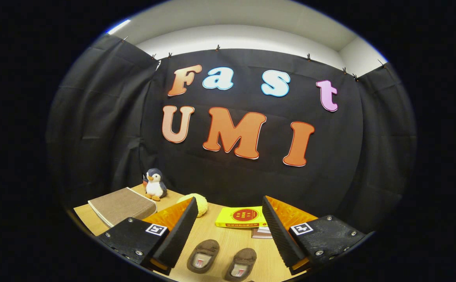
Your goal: Open the storage box then place both shoes into the box .Put the left shoe in first, then the right shoe, with the right side of both shoes facing outward in a uniform manner.
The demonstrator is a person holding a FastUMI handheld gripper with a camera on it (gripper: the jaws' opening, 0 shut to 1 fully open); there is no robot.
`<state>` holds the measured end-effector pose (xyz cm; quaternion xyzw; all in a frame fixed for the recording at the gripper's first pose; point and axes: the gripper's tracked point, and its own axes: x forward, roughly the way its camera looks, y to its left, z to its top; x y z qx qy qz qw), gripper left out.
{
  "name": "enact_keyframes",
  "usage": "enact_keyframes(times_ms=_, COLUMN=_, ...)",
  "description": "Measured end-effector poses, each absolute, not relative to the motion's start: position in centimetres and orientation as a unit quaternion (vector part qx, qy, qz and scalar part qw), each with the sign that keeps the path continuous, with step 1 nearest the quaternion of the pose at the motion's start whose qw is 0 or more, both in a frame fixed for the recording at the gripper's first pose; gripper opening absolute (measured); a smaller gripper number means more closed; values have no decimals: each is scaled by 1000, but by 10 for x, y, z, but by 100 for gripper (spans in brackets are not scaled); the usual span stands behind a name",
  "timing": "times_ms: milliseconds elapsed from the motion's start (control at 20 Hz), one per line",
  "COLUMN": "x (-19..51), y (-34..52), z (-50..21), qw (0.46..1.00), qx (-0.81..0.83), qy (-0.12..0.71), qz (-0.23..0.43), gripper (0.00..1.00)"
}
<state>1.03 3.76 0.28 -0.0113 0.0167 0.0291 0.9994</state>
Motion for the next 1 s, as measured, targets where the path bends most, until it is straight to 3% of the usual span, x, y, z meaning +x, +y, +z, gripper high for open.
enact_keyframes(times_ms=350, x=22, y=73, z=-18, qw=996, qx=-4, qy=58, qz=66, gripper=99)
enact_keyframes(times_ms=600, x=35, y=151, z=-52, qw=974, qx=70, qy=130, qz=170, gripper=98)
enact_keyframes(times_ms=800, x=36, y=223, z=-86, qw=928, qx=169, qy=204, qz=264, gripper=98)
enact_keyframes(times_ms=1000, x=43, y=270, z=-122, qw=884, qx=226, qy=264, qz=312, gripper=97)
